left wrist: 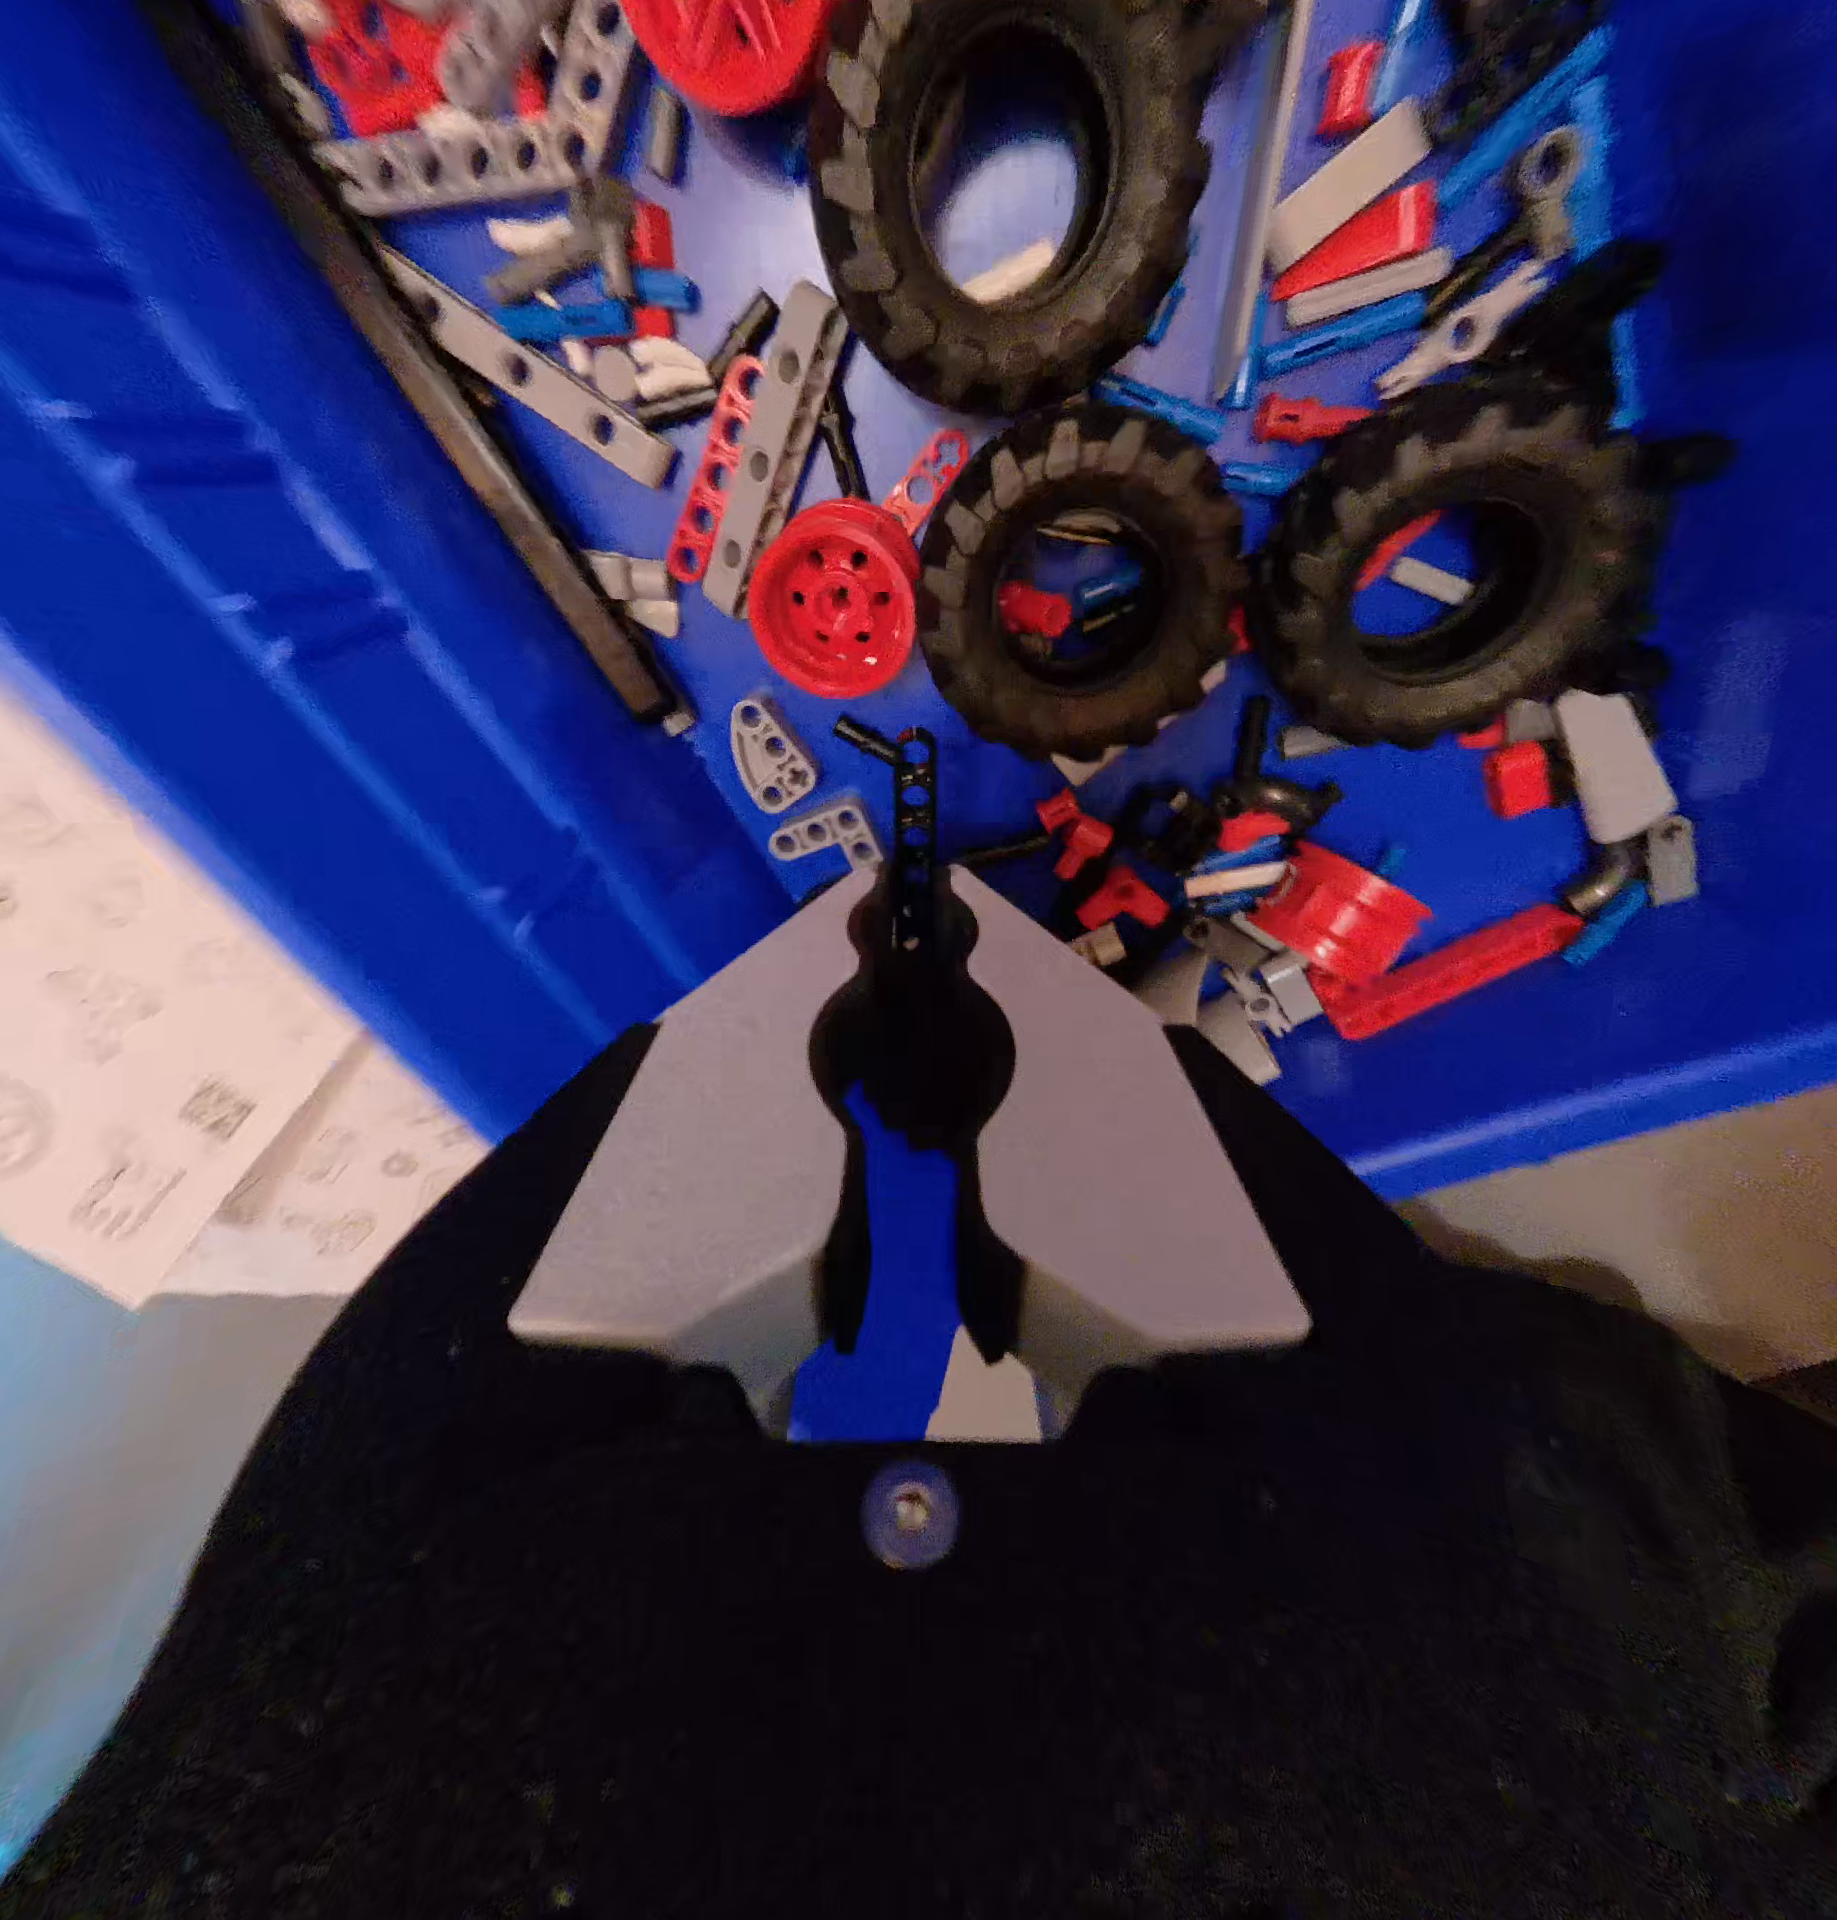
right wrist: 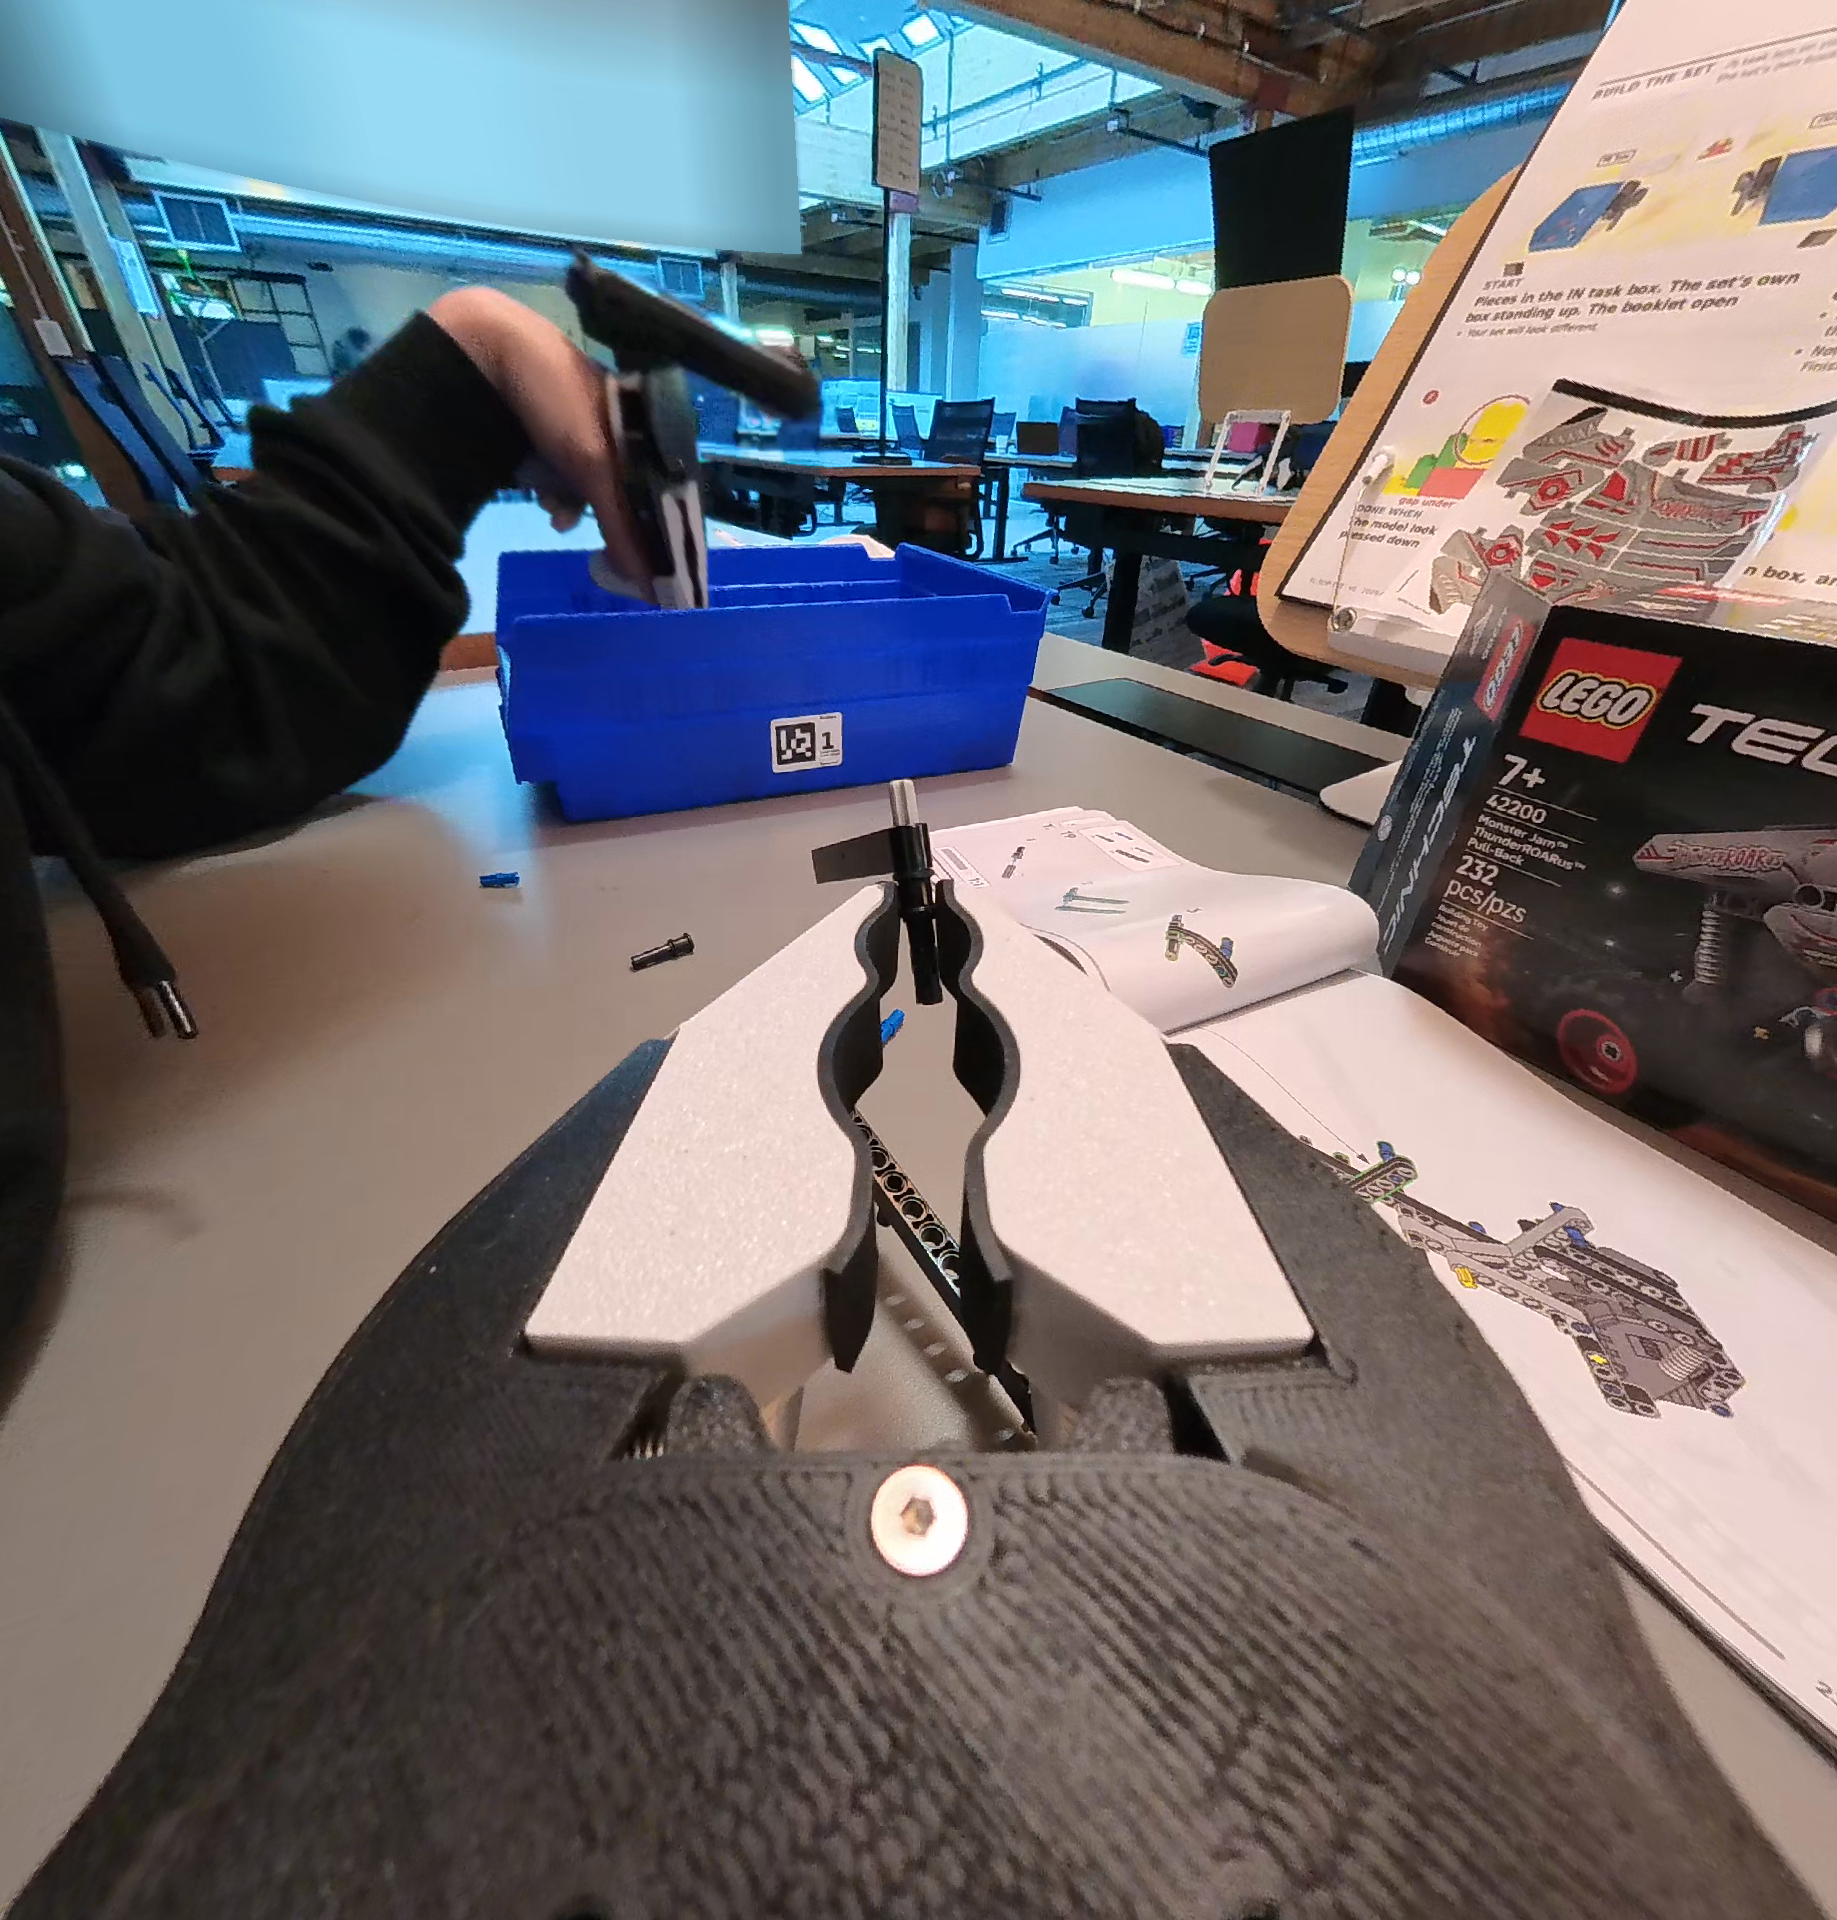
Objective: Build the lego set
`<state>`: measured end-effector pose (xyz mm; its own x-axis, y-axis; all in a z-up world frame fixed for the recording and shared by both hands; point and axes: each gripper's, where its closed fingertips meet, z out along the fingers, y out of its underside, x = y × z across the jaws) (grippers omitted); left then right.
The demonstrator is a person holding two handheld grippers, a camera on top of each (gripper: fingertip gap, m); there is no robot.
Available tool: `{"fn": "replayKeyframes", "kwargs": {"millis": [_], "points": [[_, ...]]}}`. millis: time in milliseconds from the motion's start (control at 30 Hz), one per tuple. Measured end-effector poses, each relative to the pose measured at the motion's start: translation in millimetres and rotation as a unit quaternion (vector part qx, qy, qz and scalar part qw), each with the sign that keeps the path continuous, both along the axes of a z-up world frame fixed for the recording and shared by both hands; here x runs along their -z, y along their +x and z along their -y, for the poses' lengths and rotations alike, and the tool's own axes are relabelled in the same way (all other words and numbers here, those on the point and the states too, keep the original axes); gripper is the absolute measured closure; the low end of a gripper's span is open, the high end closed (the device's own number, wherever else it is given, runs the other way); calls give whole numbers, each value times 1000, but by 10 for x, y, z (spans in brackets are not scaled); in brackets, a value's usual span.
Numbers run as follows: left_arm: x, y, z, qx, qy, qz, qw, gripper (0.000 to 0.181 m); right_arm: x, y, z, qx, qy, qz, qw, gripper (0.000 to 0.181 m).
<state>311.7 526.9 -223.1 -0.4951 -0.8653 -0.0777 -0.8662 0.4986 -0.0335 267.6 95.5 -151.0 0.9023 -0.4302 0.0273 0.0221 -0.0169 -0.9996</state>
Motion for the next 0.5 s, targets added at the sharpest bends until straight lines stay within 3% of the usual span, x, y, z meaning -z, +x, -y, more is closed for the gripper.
{"fn": "replayKeyframes", "kwargs": {"millis": [100, 200, 267, 367, 433, 500], "points": [[-421, 126, 222, 36, -59, 113, 991, 175, 1, 6, 1, 0, 1, -2, 1000, 177], [-807, 114, 963, 152, -170, 184, 956, 176, 11, -10, -22, 0, -5, -6, 1000, 177], [-902, -15, 1592, 246, -231, 182, 923, 176, 14, -27, -37, 1, -9, -3, 1000, 177], [-767, -292, 2475, 346, -301, 122, 880, 176, 12, -34, -47, 3, -11, 2, 1000, 177], [-513, -405, 2866, 364, -303, 78, 877, 176, -3, -40, -32, 4, -5, 2, 1000, 177], [-180, -444, 3058, 372, -260, 52, 889, 176, -22, -22, 1, 6, 7, 1, 1000, 178]]}}
